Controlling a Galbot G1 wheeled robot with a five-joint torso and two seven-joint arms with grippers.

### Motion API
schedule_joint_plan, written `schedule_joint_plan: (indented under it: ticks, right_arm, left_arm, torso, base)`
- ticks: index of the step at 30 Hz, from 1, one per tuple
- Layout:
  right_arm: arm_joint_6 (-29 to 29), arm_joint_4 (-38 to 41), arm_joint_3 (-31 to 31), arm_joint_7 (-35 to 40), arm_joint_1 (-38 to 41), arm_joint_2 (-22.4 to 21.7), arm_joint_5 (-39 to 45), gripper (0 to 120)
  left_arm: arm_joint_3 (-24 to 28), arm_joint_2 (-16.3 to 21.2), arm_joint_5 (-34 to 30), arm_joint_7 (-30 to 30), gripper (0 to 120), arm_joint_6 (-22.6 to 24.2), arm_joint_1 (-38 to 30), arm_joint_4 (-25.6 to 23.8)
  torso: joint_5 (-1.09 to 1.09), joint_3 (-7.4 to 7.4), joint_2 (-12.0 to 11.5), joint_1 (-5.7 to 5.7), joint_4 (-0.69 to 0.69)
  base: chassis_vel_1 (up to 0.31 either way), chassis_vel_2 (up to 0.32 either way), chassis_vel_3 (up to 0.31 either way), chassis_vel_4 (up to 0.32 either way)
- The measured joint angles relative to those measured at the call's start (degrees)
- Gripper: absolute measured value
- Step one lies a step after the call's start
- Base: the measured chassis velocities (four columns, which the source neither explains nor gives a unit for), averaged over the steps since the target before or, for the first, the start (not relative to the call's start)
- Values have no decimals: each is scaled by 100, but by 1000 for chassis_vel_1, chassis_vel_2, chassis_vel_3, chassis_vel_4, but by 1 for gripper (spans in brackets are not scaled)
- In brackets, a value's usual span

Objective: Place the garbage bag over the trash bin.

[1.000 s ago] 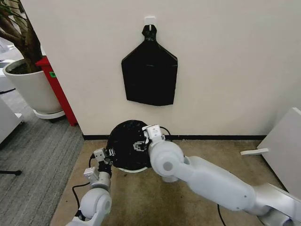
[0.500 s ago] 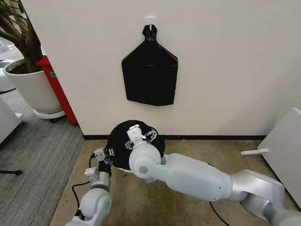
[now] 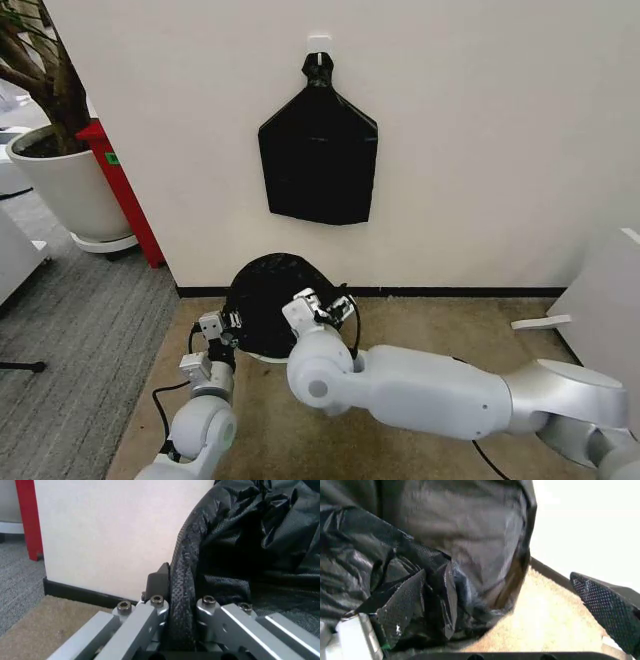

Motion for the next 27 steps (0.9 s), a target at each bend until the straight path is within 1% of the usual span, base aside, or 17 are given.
schedule_joint_plan:
  ticks: [7,15,17,21,23,27]
  right_arm:
    - [1,202,177,-20,-447,-281,-151,100]
    - [19,363,357,-160,-857,-483,-346,100]
    - [21,382,416,-221,-1002,-509,-452,100]
    - [25,375,533,-418,-1315,-536,-807,100]
    - [25,373,539,-429,-1331,-537,-827,100]
    - [25,325,816,-703,-1817,-550,-1431,100]
  left_arm:
    - [-28,2,-30,-21,3,0,-35,4]
    - [-60,-32,-154,-83,3,2,-60,-41]
    - [-66,-45,-235,-113,3,4,-69,-67]
    - [-69,-45,-705,-263,3,133,-64,-261]
    - [-69,-45,-732,-272,3,141,-63,-272]
    - [-65,-59,-1086,-394,3,247,-12,-417]
  torso:
    - [0,0,0,0,1]
    - [-1,0,0,0,1]
    - [-1,0,0,0,0]
    - [0,0,0,0,1]
    - [0,0,0,0,1]
    - [0,0,0,0,1]
  base:
    - [0,0,0,0]
    - [0,0,0,0]
    - [0,0,0,0]
    - [0,0,0,0]
    - [0,0,0,0]
    - [0,0,0,0]
